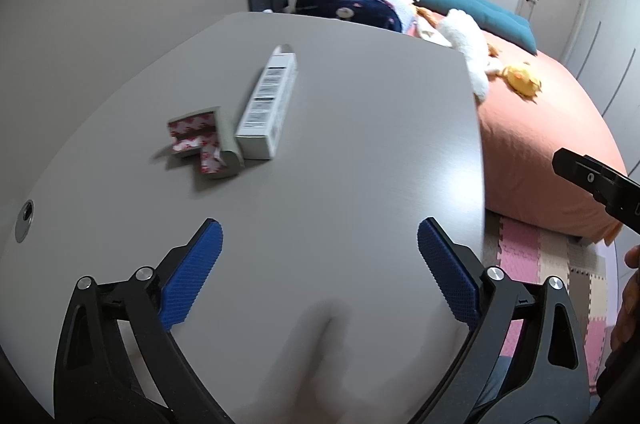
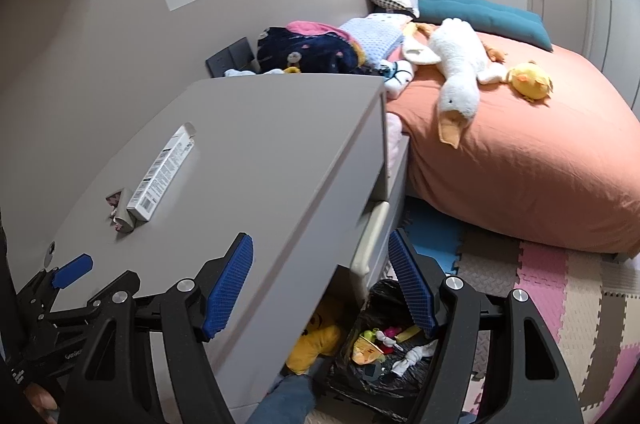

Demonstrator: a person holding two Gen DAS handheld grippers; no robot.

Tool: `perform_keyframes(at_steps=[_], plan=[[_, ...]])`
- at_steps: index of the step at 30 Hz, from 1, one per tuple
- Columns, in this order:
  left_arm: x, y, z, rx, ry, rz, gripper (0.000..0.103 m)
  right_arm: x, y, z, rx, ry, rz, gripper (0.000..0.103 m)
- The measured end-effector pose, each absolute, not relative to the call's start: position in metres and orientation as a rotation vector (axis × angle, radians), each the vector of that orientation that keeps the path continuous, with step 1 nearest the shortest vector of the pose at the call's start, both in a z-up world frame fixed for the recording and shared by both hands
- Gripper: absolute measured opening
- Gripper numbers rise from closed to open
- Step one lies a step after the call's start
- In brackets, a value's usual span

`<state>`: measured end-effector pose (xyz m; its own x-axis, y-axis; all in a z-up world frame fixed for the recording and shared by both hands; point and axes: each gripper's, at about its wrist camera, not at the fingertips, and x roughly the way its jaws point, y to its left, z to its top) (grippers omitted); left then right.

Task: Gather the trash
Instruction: 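Move both open grippers back over the desk toward the white box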

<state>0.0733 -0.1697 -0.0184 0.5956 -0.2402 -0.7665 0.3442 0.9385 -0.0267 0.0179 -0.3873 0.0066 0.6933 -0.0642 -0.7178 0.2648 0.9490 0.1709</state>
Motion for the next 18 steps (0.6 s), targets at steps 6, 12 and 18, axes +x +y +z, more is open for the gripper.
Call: perform_keyframes(at_steps=[6, 12, 18], plan=[[0.092, -0.150, -0.021, 0.084, 0.884, -0.309, 0.083, 0.038, -0.371, 0.006, 0.254, 0.797, -0.156, 0.071], [0.112, -0.134, -0.026, 0.057, 0.899, -0.290, 0.067, 0.059, -0.355, 0.003, 0.233, 0.813, -0.129, 0.071], [0.134, -0.125, -0.034, 0.039, 0.915, -0.279, 0.057, 0.079, -0.342, -0.001, 0.214, 0.828, -0.110, 0.071]])
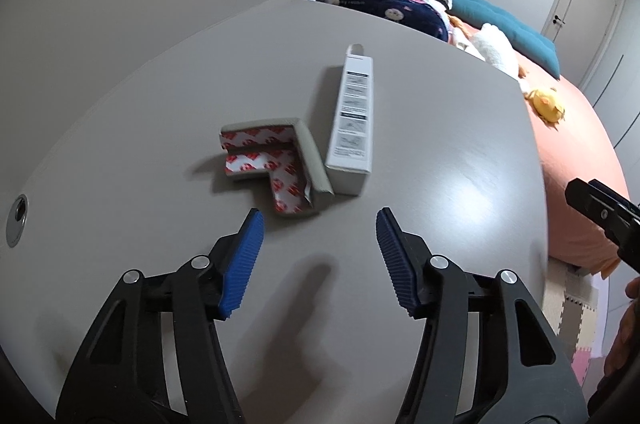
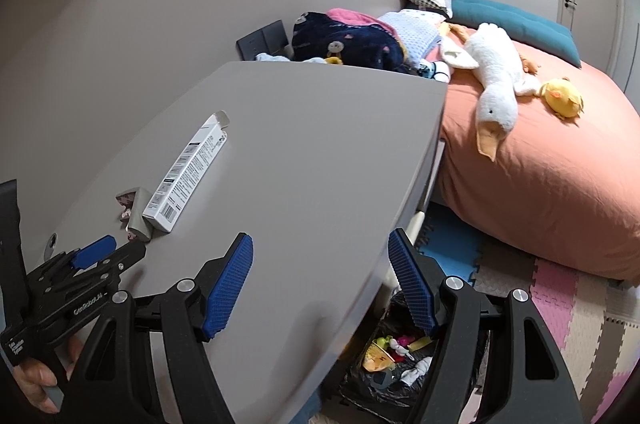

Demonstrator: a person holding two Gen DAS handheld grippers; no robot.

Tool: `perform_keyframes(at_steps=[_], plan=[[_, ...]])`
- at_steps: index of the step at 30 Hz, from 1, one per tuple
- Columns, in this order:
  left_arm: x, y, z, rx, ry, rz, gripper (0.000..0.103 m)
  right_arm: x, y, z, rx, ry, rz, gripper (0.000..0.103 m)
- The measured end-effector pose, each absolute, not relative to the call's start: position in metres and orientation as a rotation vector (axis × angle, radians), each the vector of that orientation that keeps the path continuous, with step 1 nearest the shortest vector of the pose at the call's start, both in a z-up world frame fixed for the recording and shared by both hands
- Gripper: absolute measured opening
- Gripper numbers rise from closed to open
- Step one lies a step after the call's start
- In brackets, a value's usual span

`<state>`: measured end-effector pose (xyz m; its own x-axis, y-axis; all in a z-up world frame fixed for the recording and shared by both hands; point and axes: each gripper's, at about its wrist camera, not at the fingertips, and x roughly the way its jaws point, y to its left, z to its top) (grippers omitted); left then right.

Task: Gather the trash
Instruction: 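Move both open grippers back over the desk toward the white box, then grasp the grey corner protector with red-printed backing with the left gripper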

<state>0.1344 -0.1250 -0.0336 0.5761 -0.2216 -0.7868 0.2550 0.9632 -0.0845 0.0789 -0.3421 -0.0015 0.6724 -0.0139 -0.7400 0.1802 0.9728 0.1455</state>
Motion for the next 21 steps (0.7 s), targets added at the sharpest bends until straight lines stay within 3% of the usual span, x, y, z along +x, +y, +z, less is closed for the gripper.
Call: perform_keyframes(at_steps=[19, 21], plan=[[0.179, -0.098, -0.048, 0.026, 0.937, -0.230, 0.055, 0.140, -0.291, -0.003, 0.177, 0.851, -0.008, 0.071], [0.182, -0.096, -0.049, 0.035, 0.933, -0.227, 0.051, 0.148, -0.284, -0.004, 0.174, 0.859, 0.002, 0.071]])
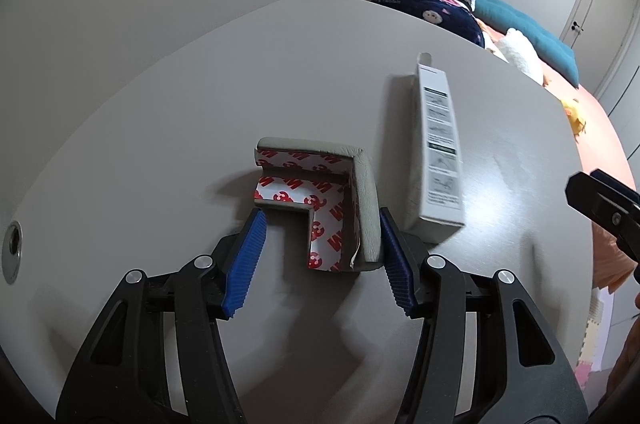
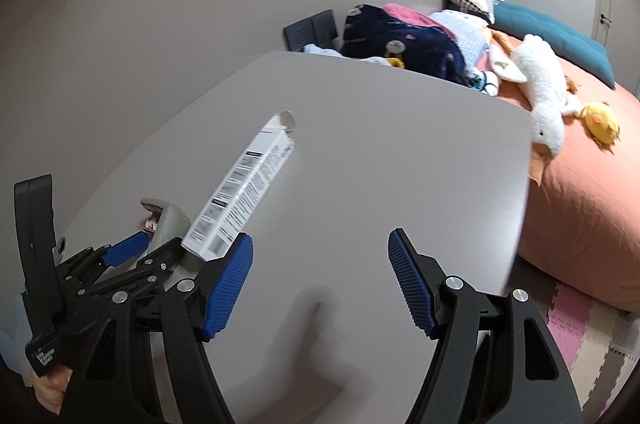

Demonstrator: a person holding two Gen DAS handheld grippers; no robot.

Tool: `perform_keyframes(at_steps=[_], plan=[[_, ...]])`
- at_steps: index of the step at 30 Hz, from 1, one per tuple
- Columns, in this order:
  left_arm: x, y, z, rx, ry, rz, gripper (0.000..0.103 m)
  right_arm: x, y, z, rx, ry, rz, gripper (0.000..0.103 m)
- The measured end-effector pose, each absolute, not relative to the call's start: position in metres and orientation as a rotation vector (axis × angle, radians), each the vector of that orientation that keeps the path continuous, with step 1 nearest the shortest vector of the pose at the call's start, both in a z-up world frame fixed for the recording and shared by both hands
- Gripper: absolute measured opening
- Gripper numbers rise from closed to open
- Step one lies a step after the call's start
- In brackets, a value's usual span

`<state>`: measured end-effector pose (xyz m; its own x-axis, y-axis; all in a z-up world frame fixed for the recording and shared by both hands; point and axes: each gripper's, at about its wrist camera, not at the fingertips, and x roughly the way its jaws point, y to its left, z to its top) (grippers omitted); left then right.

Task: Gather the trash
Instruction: 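Grasp the grey corner protector with red-printed backing with the left gripper, then grasp the white barcode box upright with the right gripper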

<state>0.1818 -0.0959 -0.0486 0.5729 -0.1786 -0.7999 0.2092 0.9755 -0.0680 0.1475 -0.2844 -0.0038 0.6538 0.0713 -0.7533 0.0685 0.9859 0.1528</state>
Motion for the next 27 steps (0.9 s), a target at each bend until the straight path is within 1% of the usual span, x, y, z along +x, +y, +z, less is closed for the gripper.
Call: perform_keyframes(at_steps=[1, 2, 3, 11, 25, 26, 27], plan=[[0.183, -0.095, -0.048, 0.043, 0.930, -0.227, 0.044, 0.152, -0.281, -0.005, 0.176, 0.865, 0.010, 0.071], [0.184, -0.094, -0.048, 0.049, 0.928, -0.224, 0.040, 0.156, -0.278, -0.005, 0.177, 0.869, 0.015, 0.071], [0.185, -0.091, -0.048, 0.051, 0.925, -0.221, 0.034, 0.160, -0.275, -0.006, 0.177, 0.873, 0.020, 0.071], [0.190, -0.066, -0.032, 0.045, 0.848, -0.115, 0.033, 0.185, -0.243, -0.016, 0.149, 0.904, 0.056, 0.071], [0.197, -0.034, -0.026, -0.002, 0.844, -0.028, 0.033, 0.215, -0.213, -0.037, 0.138, 0.951, 0.040, 0.071], [0.196, -0.034, -0.027, -0.007, 0.845, -0.024, 0.033, 0.217, -0.213, -0.038, 0.132, 0.953, 0.033, 0.068], [0.197, -0.031, -0.027, -0.014, 0.847, -0.021, 0.033, 0.219, -0.212, -0.039, 0.125, 0.956, 0.028, 0.063]])
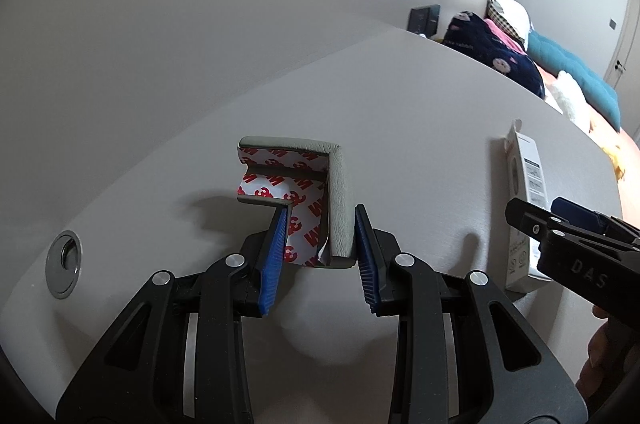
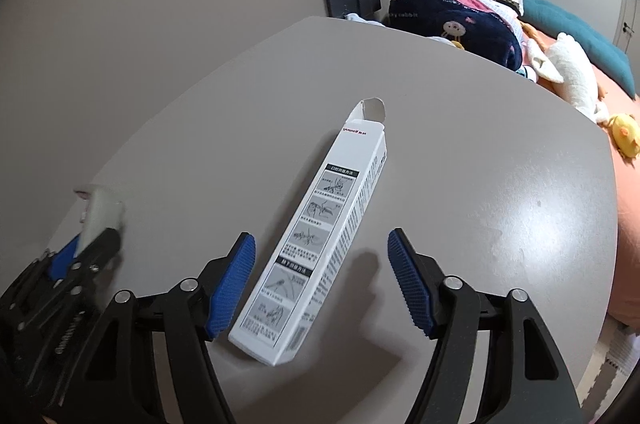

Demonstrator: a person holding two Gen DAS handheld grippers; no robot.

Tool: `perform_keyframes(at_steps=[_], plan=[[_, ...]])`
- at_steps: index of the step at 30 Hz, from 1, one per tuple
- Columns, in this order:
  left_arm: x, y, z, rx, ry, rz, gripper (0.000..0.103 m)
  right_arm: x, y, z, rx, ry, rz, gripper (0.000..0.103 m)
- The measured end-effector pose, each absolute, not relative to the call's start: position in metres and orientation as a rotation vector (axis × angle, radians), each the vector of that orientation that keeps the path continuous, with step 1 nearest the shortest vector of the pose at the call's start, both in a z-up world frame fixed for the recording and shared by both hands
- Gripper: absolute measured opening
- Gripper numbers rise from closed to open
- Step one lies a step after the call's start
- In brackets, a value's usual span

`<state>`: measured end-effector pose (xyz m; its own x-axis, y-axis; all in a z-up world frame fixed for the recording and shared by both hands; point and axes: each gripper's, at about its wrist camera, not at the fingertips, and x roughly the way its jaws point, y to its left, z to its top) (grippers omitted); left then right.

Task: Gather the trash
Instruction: 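Grasp the white barcode box upright with the right gripper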

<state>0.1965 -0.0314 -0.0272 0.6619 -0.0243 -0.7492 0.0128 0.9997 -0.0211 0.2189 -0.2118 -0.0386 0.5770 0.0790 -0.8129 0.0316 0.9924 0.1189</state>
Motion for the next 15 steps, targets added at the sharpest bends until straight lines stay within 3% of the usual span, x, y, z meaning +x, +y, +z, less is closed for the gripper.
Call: perform_keyframes(at_steps=[4, 8, 15], plan=[[0.199, -0.028, -0.029, -0.026, 0.850, -0.012, 0.033, 0.226, -0.214, -0.044, 0.120, 0.979, 0.016, 0.051], [0.200, -0.028, -0.029, -0.029, 0.854, -0.017, 0.033, 0.224, -0.214, -0.044, 0.078, 0.972, 0.002, 0.028], [0.199, -0.036, -0.029, -0.017, 0.858, -0.044, 0.033, 0.212, -0.222, -0.043, 0.097, 0.973, 0.028, 0.028]])
